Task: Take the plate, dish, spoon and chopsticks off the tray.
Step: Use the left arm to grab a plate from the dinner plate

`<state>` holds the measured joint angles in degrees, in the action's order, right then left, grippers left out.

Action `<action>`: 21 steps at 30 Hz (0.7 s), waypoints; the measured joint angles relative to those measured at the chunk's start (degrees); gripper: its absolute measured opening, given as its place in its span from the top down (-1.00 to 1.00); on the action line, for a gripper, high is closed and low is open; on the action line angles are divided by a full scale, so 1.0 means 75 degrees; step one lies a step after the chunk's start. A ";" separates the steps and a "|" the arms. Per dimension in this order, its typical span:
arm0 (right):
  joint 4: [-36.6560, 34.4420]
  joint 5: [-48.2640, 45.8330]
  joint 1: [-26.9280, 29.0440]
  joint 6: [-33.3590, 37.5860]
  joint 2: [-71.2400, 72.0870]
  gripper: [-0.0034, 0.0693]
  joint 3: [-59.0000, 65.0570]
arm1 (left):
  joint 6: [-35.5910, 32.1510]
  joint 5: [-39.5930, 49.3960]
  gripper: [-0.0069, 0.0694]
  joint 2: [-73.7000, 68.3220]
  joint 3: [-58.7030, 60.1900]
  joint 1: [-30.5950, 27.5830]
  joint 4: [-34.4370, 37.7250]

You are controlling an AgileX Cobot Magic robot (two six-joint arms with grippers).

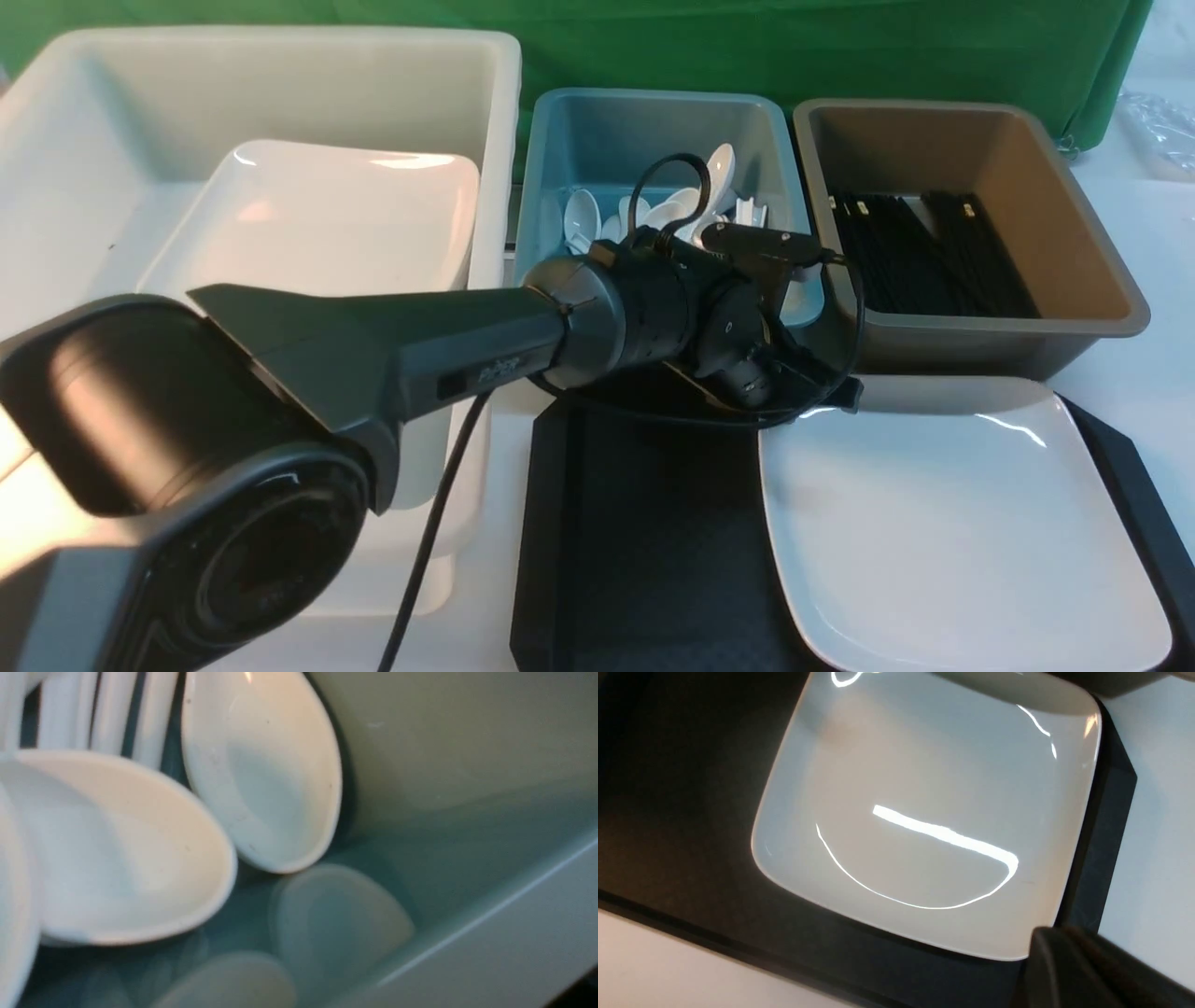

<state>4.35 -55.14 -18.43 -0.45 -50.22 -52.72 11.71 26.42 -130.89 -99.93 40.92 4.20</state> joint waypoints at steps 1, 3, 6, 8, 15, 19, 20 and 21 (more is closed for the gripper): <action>0.0000 0.0000 0.0000 0.0000 0.0000 0.83 0.0000 | 0.0000 0.0054 0.47 0.0000 0.0000 0.0000 0.0000; 0.0000 0.0000 0.0000 0.0000 0.0000 0.84 0.0000 | 0.0000 0.0117 0.46 0.0010 0.0000 0.0000 -0.0011; 0.0000 0.0016 0.0000 0.0000 0.0000 0.84 0.0000 | -0.0073 0.0565 0.47 0.0151 0.0000 0.0015 -0.0032; 0.0000 0.0021 0.0000 0.0000 0.0000 0.84 0.0000 | -0.0255 0.0918 0.53 0.0376 0.0000 0.0015 -0.0050; 0.0000 0.0046 0.0000 0.0000 0.0000 0.84 0.0000 | -0.0644 0.1470 0.65 0.1037 0.0007 0.0031 -0.0104; 0.0000 0.0048 0.0000 0.0000 0.0000 0.84 0.0000 | -0.0829 0.1853 0.68 0.1352 0.0007 0.0031 -0.0187; 0.0000 0.0048 0.0000 0.0000 0.0000 0.84 0.0000 | -0.0868 0.1911 0.68 0.1401 0.0007 0.0031 -0.0203; 0.0000 0.0048 0.0000 0.0000 0.0000 0.84 0.0000 | -0.0990 0.1967 0.68 0.1464 0.0007 0.0031 -0.0213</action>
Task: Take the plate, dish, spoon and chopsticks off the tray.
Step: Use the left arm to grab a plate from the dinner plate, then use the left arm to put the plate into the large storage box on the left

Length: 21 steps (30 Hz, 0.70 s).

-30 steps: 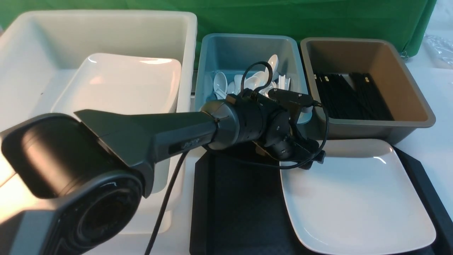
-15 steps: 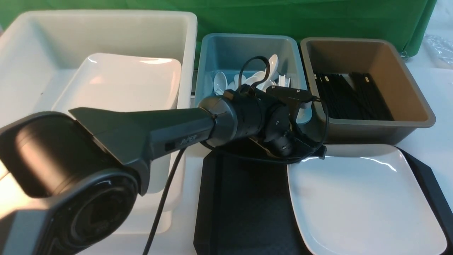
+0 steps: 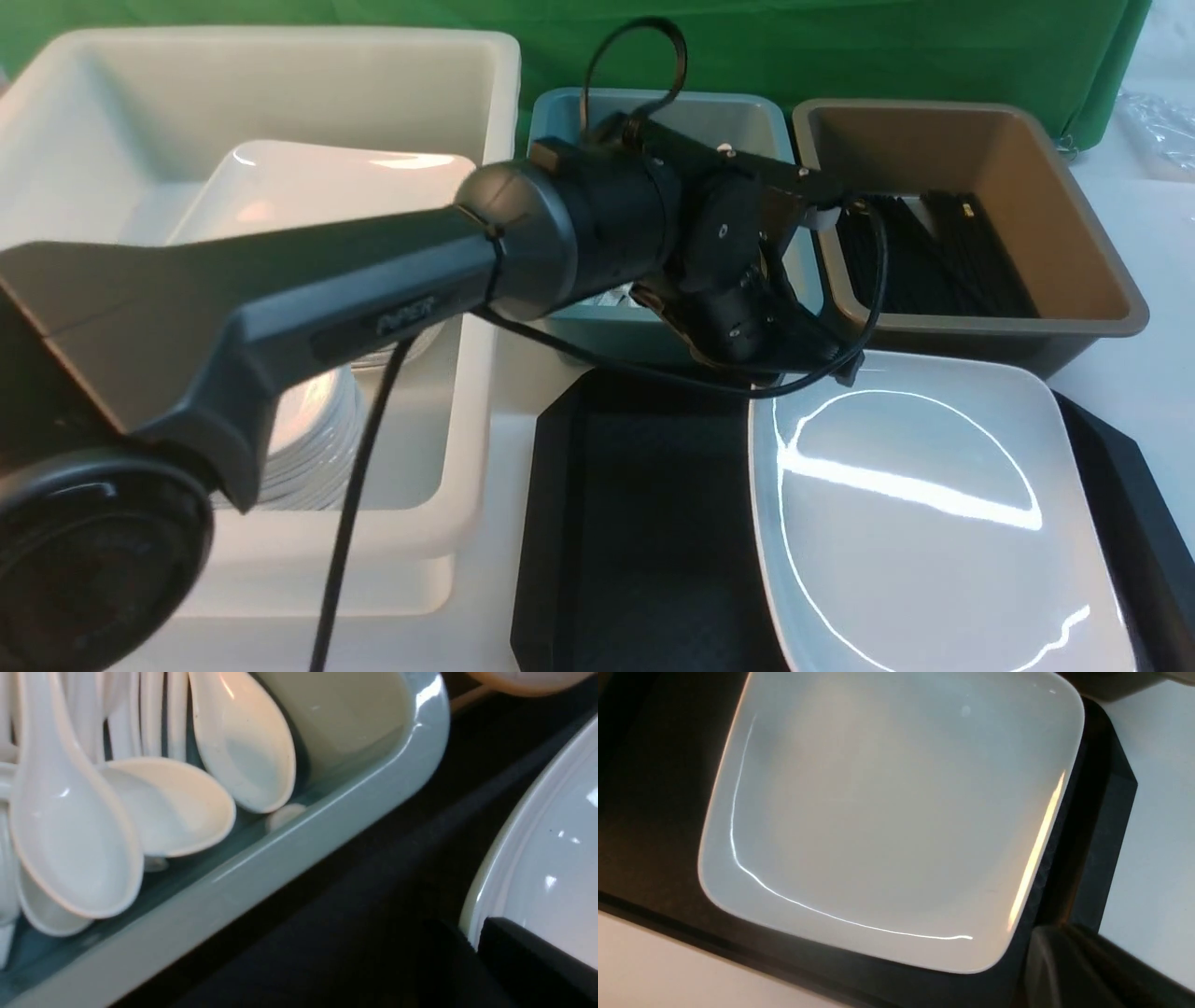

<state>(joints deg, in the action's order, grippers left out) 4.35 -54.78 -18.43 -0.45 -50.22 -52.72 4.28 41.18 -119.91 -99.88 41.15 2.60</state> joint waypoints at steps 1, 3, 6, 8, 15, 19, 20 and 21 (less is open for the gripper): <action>0.0000 0.0008 0.0000 0.0000 0.0000 0.84 0.0000 | -0.0015 0.0013 0.68 0.0017 0.0000 0.0000 0.0000; 0.0000 0.0039 0.0000 0.0000 0.0000 0.84 0.0000 | -0.0098 0.0125 0.69 0.0122 0.0005 0.0000 -0.0015; 0.0000 0.0071 0.0000 0.0000 0.0000 0.84 0.0000 | -0.0216 0.0181 0.70 0.0227 0.0005 0.0000 -0.0025; 0.0000 0.0103 0.0000 0.0000 0.0000 0.84 0.0000 | -0.0233 0.0278 0.70 0.0269 0.0005 0.0000 -0.0025; 0.0000 0.0111 0.0000 0.0000 0.0000 0.84 0.0000 | -0.0241 0.0605 0.69 0.0277 0.0207 -0.0035 -0.0215; 0.0000 0.0111 0.0000 0.0000 0.0000 0.84 0.0000 | -0.0241 0.0746 0.68 0.0283 0.0720 -0.0288 0.0030; 0.0000 0.0111 0.0000 0.0000 0.0000 0.84 0.0000 | -0.0241 0.0753 0.68 0.0283 0.0812 -0.0347 0.0160; 0.0000 0.0111 0.0000 0.0000 0.0000 0.84 0.0000 | -0.0253 0.0763 0.68 0.0283 0.0881 -0.0423 0.0285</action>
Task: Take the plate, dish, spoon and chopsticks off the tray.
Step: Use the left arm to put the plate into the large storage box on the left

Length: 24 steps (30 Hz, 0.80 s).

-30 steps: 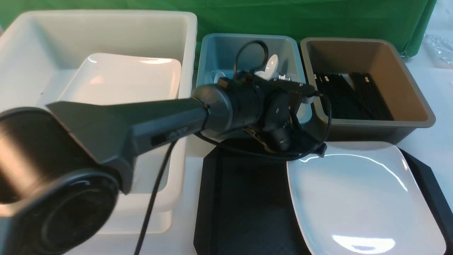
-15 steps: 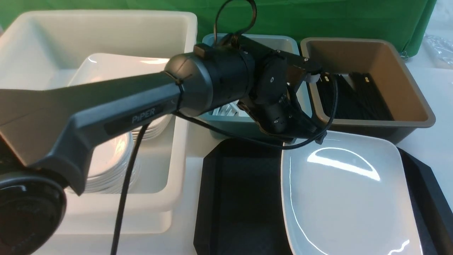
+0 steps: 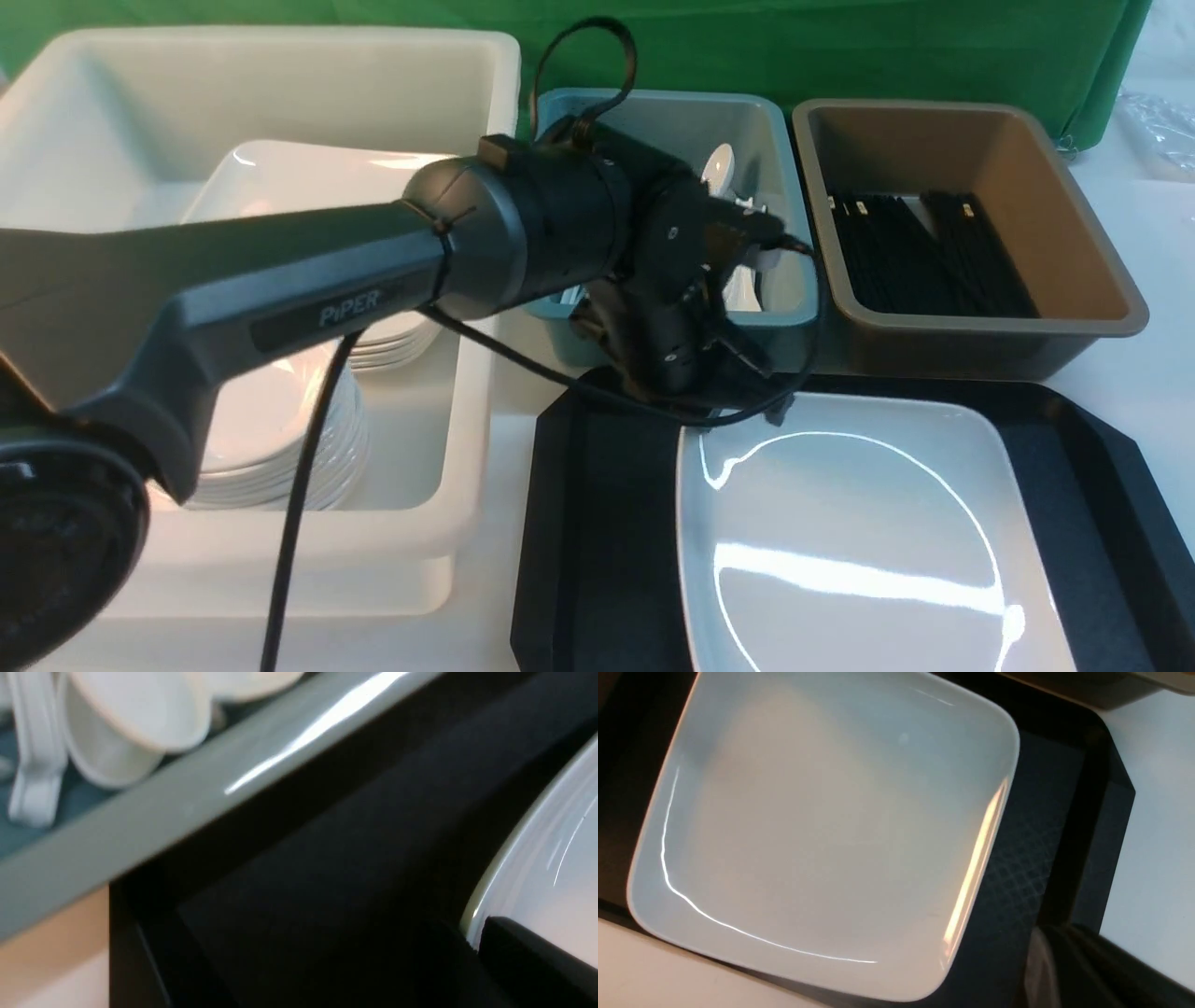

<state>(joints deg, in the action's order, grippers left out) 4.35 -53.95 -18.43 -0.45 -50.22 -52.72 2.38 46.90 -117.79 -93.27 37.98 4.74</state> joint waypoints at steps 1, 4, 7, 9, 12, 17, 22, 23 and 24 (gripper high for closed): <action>0.0000 0.0000 0.0000 0.0000 0.0000 0.84 0.0000 | -0.0058 0.0000 0.68 0.0000 0.0080 -0.0074 0.0191; 0.0000 0.0000 0.0000 0.0000 0.0000 0.83 0.0000 | -0.0318 0.0009 0.68 -0.0045 0.0276 -0.0251 0.0714; 0.0000 0.0009 0.0000 0.0000 0.0000 0.83 0.0000 | -0.0390 0.0054 0.68 -0.0137 0.0310 -0.0311 0.0935; 0.0000 0.0009 0.0000 0.0000 0.0000 0.83 0.0000 | -0.0425 0.0005 0.68 -0.0259 0.0323 -0.0338 0.1000; 0.0000 0.0011 0.0000 0.0000 0.0000 0.83 0.0000 | -0.0440 -0.0108 0.68 -0.0379 0.0332 -0.0338 0.1051; 0.0000 0.0018 0.0000 0.0000 0.0000 0.83 0.0000 | -0.0399 -0.0324 0.67 -0.0576 0.0332 -0.0345 0.1119; 0.0000 0.0010 0.0000 0.0000 0.0000 0.82 0.0000 | -0.0318 -0.0381 0.57 -0.0599 0.0332 -0.0345 0.1113; -0.0007 0.0010 0.0000 0.0000 0.0000 0.82 0.0000 | -0.0318 -0.0389 0.53 -0.0599 0.0332 -0.0345 0.1105; -0.0007 0.0010 0.0000 0.0000 0.0000 0.82 0.0000 | -0.0318 -0.0398 0.48 -0.0616 0.0332 -0.0345 0.1098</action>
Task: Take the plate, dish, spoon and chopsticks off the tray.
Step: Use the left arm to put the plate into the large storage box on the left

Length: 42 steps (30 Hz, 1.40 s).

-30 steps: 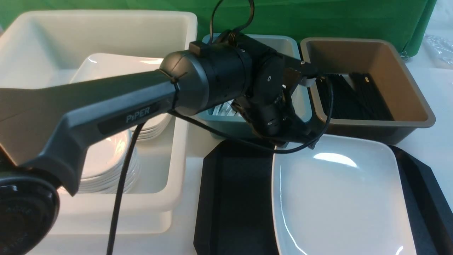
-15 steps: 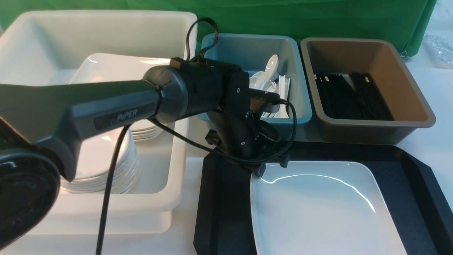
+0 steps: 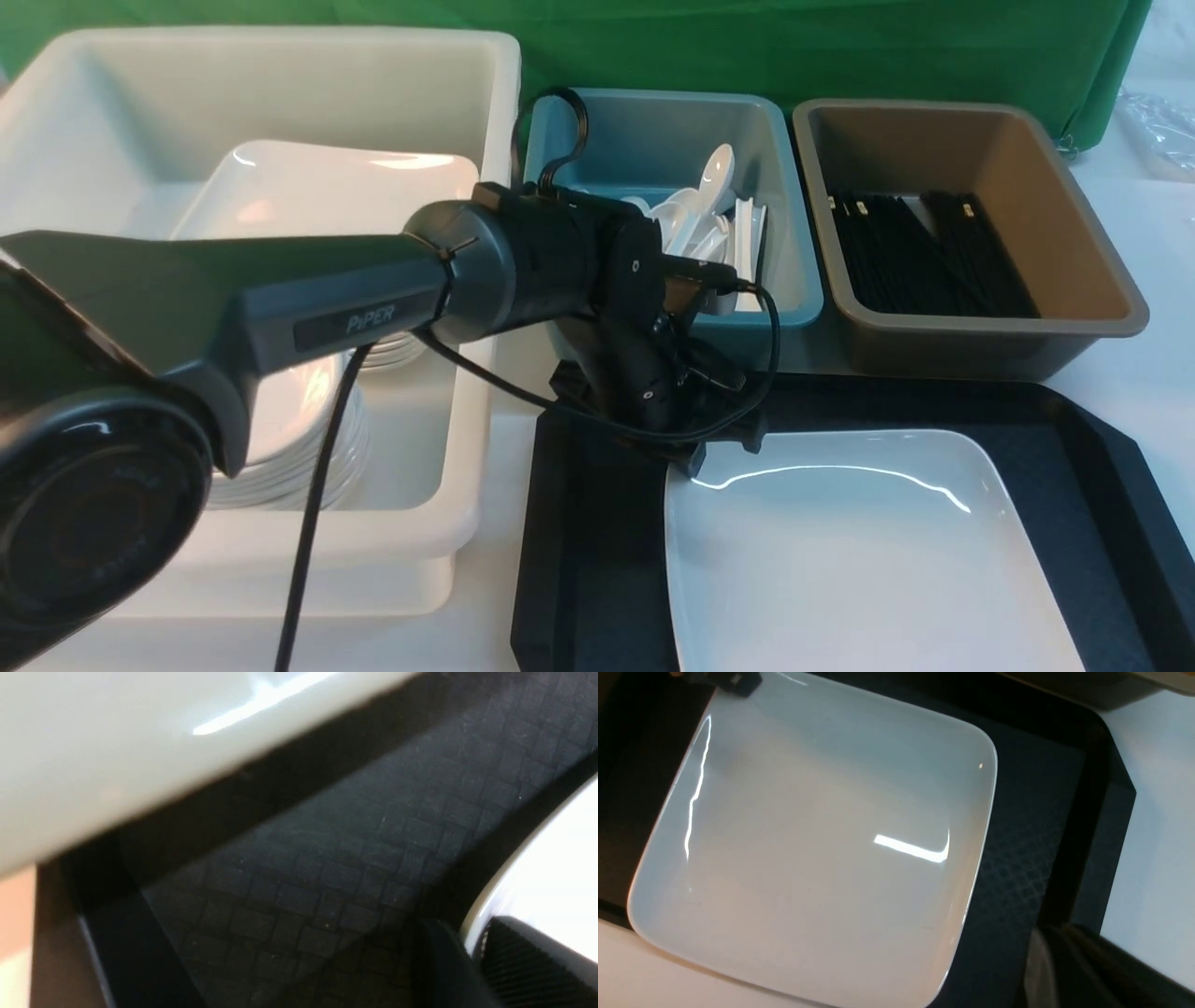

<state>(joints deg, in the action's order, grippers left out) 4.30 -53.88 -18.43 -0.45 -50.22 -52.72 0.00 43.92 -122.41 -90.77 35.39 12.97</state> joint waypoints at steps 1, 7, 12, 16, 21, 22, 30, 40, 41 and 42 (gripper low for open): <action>-0.0038 0.0000 0.0000 0.0000 0.0000 0.82 0.0000 | 0.0000 -0.0008 0.38 -0.0018 0.0000 0.0000 -0.0007; -0.0174 0.0000 0.0000 0.0000 0.0000 0.81 0.0000 | 0.0350 0.0043 -0.19 -0.0089 0.0000 -0.0072 0.0066; -0.0182 0.0018 0.0000 0.0000 0.0000 0.81 0.0000 | 0.0356 0.0066 -0.39 -0.0106 0.0000 -0.0205 0.0504; -0.0189 0.0050 0.0000 0.0000 0.0000 0.81 0.0000 | -0.0070 0.0109 -0.35 -0.0137 0.0000 -0.0231 0.1036; -0.0189 0.0049 0.0000 0.0000 0.0000 0.80 0.0000 | -0.0257 0.0107 -0.21 -0.0191 0.0000 -0.0231 0.1345; -0.0189 0.0049 0.0000 0.0000 0.0000 0.80 0.0000 | -0.0263 0.0107 -0.18 -0.0201 0.0000 -0.0231 0.1358; -0.0189 0.0049 0.0000 0.0000 0.0000 0.80 0.0000 | -0.0582 0.0036 -0.01 -0.0254 0.0000 -0.0298 0.1804; -0.0189 0.0049 0.0000 0.0000 0.0000 0.80 0.0000 | -0.1109 -0.0012 0.21 -0.0336 0.0000 -0.0306 0.2096; -0.0189 0.0049 0.0000 0.0000 0.0000 0.80 0.0000 | -0.1144 -0.0014 0.28 -0.0351 0.0000 -0.0306 0.2103; -0.0189 0.0049 0.0000 0.0000 0.0000 0.80 0.0000 | -0.1152 -0.0044 0.44 -0.0358 0.0000 -0.0306 0.2201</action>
<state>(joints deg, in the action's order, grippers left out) 2.88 -53.51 -18.43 -0.45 -50.22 -52.72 -8.64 43.59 -125.09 -90.77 33.09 29.48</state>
